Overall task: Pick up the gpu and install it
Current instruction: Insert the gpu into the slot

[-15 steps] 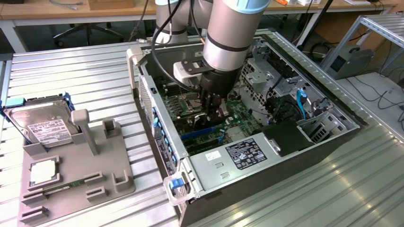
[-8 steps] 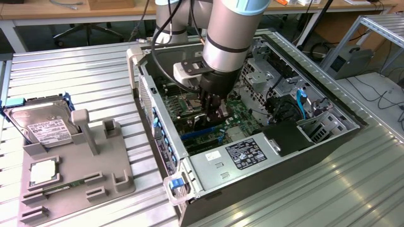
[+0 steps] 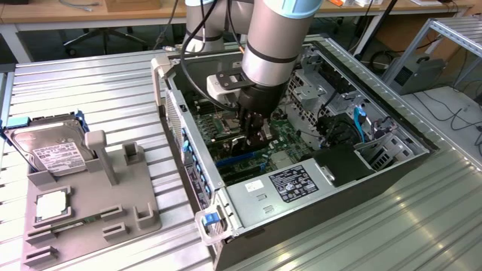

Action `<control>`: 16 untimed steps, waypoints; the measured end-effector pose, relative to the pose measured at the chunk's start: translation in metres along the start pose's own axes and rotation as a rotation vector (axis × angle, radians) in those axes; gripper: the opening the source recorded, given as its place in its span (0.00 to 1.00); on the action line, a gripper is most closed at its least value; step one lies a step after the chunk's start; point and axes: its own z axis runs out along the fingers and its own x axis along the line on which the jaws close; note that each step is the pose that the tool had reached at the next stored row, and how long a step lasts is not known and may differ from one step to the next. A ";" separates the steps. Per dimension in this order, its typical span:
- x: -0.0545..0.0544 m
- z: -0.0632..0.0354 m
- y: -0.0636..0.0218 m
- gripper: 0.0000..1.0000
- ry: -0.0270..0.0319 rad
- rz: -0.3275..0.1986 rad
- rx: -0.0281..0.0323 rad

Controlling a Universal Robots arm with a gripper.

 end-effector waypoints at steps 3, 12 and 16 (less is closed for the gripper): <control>0.000 0.0007 0.0000 0.27 -0.0003 0.000 0.0002; 0.000 0.0033 -0.0001 0.27 0.0001 0.001 -0.0001; 0.000 0.0035 -0.0001 0.27 0.0000 0.001 0.0001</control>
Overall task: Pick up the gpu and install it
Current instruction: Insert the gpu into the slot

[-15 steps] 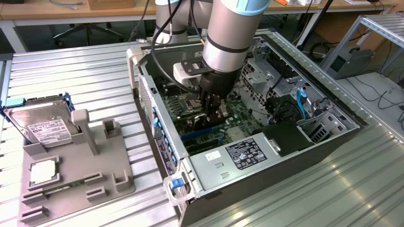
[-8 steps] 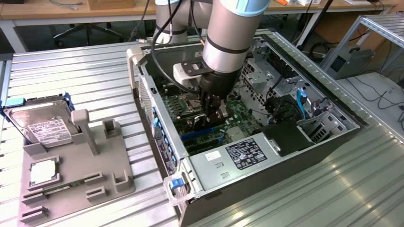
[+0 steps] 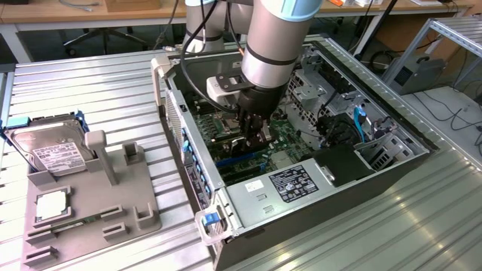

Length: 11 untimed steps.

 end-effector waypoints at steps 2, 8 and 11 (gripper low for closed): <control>0.000 0.0000 0.0000 0.27 0.0000 0.000 0.0000; 0.000 0.0002 0.0001 0.27 0.0000 0.003 0.0000; 0.000 0.0010 0.0000 0.27 -0.0001 0.007 0.0002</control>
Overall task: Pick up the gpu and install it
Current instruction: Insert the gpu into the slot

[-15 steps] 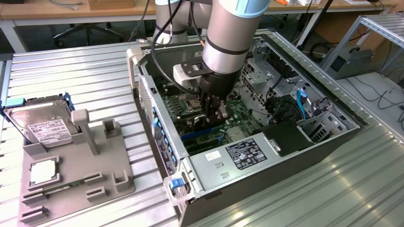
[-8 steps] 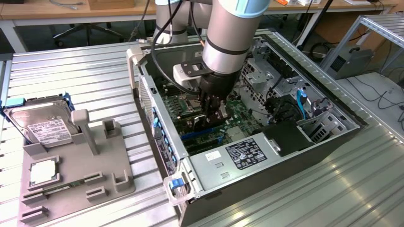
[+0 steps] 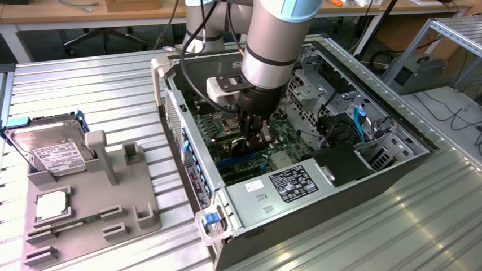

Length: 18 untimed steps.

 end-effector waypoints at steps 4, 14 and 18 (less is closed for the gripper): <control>0.000 0.0022 0.0000 0.27 0.0001 0.003 0.0000; 0.000 0.0077 -0.0001 0.27 0.0001 0.006 0.0000; 0.000 0.0086 -0.0001 0.27 0.0000 0.006 0.0000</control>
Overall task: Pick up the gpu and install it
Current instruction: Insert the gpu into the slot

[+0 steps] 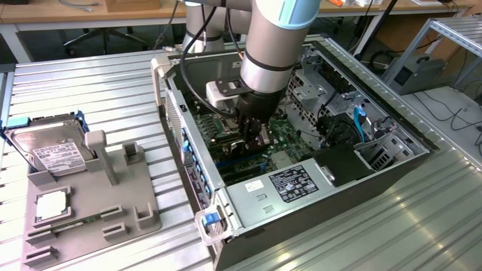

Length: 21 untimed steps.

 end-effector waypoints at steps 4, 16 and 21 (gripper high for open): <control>0.000 0.0006 0.0000 0.27 -0.0002 0.000 0.0001; 0.000 0.0007 0.0000 0.27 -0.0001 0.000 0.0001; 0.000 0.0007 0.0005 0.27 -0.0002 0.000 0.0001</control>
